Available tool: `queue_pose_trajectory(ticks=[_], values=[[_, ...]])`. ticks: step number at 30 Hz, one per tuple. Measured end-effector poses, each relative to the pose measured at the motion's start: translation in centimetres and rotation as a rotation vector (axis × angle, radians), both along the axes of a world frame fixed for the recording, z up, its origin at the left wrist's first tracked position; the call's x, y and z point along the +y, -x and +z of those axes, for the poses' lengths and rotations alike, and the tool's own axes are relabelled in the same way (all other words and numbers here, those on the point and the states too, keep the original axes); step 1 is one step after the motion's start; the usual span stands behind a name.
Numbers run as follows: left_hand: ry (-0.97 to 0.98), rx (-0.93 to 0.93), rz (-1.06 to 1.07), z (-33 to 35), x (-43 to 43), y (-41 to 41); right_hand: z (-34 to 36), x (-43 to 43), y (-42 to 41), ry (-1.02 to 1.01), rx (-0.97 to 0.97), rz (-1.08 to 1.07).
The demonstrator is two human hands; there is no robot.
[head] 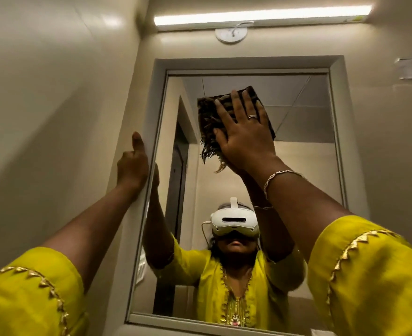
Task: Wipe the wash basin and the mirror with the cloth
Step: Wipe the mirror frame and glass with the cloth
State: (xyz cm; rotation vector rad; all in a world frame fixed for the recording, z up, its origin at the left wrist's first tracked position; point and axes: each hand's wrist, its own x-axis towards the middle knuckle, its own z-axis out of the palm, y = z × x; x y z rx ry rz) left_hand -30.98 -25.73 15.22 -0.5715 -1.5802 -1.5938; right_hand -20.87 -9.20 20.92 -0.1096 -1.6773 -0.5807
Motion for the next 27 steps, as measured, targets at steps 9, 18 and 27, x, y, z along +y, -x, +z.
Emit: queue_pose_trajectory(ticks=[9,18,27], values=[[0.025,-0.073,0.052,0.6,0.3,1.8,0.4,7.5,-6.2,0.131,0.072,-0.048],[0.0,-0.046,-0.021,0.1,0.1,1.2,-1.1,9.0,-7.2,0.229,0.192,-0.085],[0.002,-0.052,-0.244,-3.2,-0.2,2.0,-4.0,4.2,-3.0,0.362,0.285,-0.052]])
